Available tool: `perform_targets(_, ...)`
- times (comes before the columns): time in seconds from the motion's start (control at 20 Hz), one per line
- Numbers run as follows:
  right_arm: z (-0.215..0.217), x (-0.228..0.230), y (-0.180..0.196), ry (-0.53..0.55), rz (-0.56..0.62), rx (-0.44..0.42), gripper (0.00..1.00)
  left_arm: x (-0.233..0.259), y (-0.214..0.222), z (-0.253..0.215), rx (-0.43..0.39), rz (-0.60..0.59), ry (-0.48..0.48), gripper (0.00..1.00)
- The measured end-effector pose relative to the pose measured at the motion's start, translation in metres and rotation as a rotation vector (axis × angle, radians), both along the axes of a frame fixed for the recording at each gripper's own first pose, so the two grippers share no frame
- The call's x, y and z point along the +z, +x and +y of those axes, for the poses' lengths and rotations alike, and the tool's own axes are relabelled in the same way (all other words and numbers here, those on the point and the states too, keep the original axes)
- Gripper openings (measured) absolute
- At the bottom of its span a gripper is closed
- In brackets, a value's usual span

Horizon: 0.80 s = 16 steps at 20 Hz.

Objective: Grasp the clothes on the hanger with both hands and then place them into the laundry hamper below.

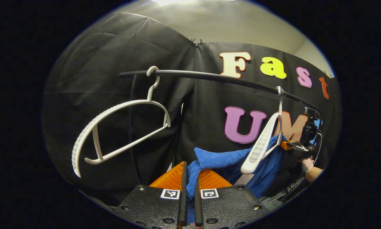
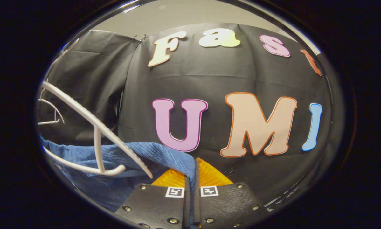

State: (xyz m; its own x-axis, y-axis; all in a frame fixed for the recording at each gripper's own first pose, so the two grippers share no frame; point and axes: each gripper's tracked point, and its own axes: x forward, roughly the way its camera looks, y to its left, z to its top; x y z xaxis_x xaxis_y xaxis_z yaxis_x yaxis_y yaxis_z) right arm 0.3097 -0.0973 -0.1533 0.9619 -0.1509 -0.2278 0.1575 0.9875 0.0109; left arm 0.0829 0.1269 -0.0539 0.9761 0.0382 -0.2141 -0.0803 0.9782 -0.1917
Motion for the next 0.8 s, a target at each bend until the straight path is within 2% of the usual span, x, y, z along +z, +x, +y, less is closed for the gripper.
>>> perform_targets(0.3,-0.004,-0.038,-0.018,-0.002,0.064,0.001,0.05,-0.036,0.001,-0.002,0.017,0.053,-0.043,0.10)
perform_targets(0.7,0.004,-0.088,-0.063,0.000,0.171,0.019,0.05,-0.078,-0.017,-0.009,-0.002,0.126,0.023,0.10)
perform_targets(0.8,0.008,-0.096,-0.077,0.006,0.188,0.024,0.08,-0.084,-0.028,-0.015,-0.020,0.139,0.043,0.10)
